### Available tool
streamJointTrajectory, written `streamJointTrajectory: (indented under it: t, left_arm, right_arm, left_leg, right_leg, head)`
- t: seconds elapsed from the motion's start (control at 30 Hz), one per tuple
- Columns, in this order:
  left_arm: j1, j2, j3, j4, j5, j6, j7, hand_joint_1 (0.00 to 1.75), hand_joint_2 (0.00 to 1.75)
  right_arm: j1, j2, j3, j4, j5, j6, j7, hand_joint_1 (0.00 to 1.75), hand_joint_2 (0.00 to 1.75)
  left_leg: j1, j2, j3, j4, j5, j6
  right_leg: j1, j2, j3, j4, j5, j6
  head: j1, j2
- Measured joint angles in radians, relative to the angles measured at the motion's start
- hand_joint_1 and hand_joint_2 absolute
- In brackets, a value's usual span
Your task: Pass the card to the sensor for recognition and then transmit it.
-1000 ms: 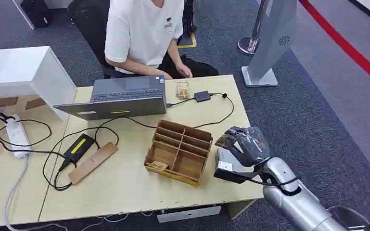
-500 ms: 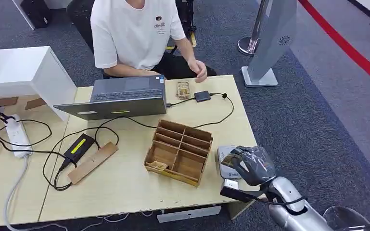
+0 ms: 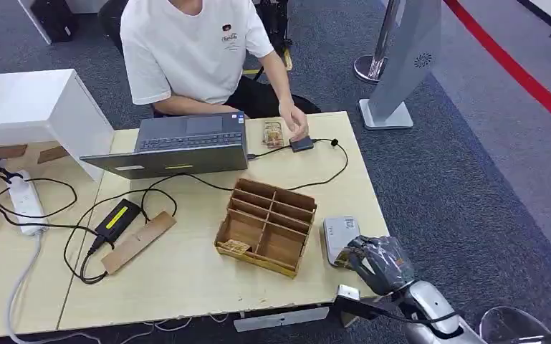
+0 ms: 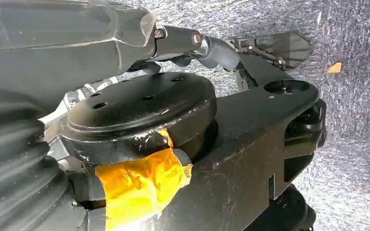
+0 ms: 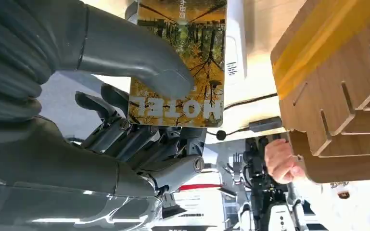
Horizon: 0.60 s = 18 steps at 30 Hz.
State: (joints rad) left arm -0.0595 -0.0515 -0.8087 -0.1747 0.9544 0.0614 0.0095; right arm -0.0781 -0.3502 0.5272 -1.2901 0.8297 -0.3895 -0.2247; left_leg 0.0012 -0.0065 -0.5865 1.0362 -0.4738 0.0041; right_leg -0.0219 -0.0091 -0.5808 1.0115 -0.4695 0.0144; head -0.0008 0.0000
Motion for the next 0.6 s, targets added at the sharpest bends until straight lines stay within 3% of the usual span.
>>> streamJointTrajectory:
  t: [0.23,0.5,0.6]
  left_arm:
    - [0.000,0.000,-0.007,0.000,-0.002,0.000,0.000,0.00,1.75]
    - [-0.005,0.002,-0.024,0.000,-0.006,0.003,0.001,0.00,1.75]
    - [-0.010,0.003,-0.038,0.000,-0.019,0.003,0.003,0.00,1.75]
  right_arm:
    - [-0.065,0.000,-0.019,-0.034,-0.020,0.002,-0.005,1.75,1.75]
    - [-0.281,-0.002,-0.021,-0.118,-0.089,0.067,0.037,1.75,1.75]
    - [-0.409,0.011,0.001,-0.106,-0.086,0.118,0.080,1.75,1.75]
  left_leg:
    - [0.000,0.001,0.000,0.000,0.000,0.000]
    - [0.000,0.002,0.000,0.000,0.003,-0.001]
    - [0.000,0.004,-0.002,0.000,0.004,-0.001]
  right_leg:
    - [0.000,0.001,0.000,0.000,0.001,-0.001]
    - [0.000,0.002,0.000,0.001,0.004,-0.001]
    - [0.000,0.005,-0.003,0.002,0.005,-0.001]
  head:
    - [0.000,0.000]
    - [0.000,0.000]
    - [0.000,0.000]
